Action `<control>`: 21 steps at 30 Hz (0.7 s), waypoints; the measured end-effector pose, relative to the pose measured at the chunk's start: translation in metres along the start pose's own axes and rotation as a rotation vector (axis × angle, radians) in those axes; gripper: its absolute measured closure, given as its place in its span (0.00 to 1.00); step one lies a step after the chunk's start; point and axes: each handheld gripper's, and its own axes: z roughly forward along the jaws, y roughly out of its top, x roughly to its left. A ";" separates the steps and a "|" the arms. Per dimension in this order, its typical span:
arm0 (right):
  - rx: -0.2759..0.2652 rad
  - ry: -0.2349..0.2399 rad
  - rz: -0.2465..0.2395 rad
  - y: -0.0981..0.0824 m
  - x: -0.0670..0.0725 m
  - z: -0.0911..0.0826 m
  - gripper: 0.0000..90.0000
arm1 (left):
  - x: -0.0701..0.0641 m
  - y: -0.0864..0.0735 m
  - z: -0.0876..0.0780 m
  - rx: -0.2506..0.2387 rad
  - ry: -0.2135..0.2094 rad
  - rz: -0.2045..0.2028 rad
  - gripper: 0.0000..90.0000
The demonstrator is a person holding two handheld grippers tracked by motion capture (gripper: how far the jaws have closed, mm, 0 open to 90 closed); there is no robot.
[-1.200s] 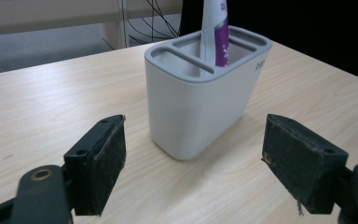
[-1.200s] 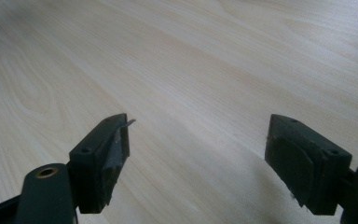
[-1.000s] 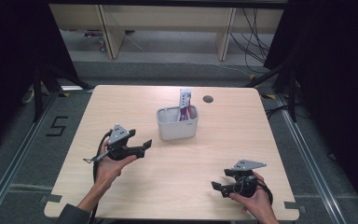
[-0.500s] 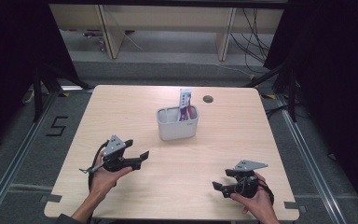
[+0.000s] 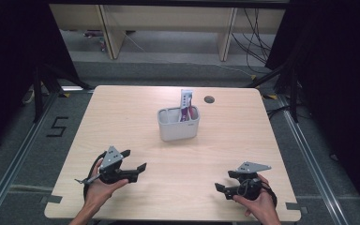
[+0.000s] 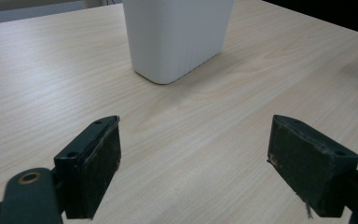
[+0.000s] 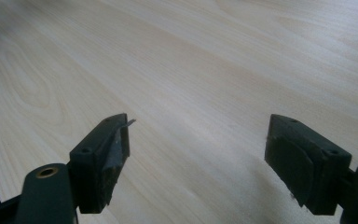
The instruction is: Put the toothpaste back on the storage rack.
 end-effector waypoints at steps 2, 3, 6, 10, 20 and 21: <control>-0.005 -0.022 -0.029 0.000 -0.001 0.000 0.26 | -0.002 -0.002 -0.003 0.001 0.001 -0.001 0.18; -0.005 -0.023 -0.036 0.000 -0.001 0.000 0.26 | -0.002 -0.003 -0.003 0.001 -0.003 0.004 0.18; 0.015 0.024 -0.013 0.001 0.000 0.002 0.26 | -0.004 -0.006 -0.006 0.004 -0.009 0.010 0.18; 0.006 -0.006 -0.002 0.001 0.003 0.001 0.26 | -0.005 -0.009 -0.010 0.012 -0.010 0.021 0.18; 0.004 -0.016 -0.010 0.001 0.002 0.001 0.26 | -0.009 -0.021 -0.021 0.051 -0.032 0.038 0.17; 0.003 -0.016 -0.010 0.001 0.002 0.001 0.26 | -0.010 -0.022 -0.023 0.052 -0.036 0.038 0.17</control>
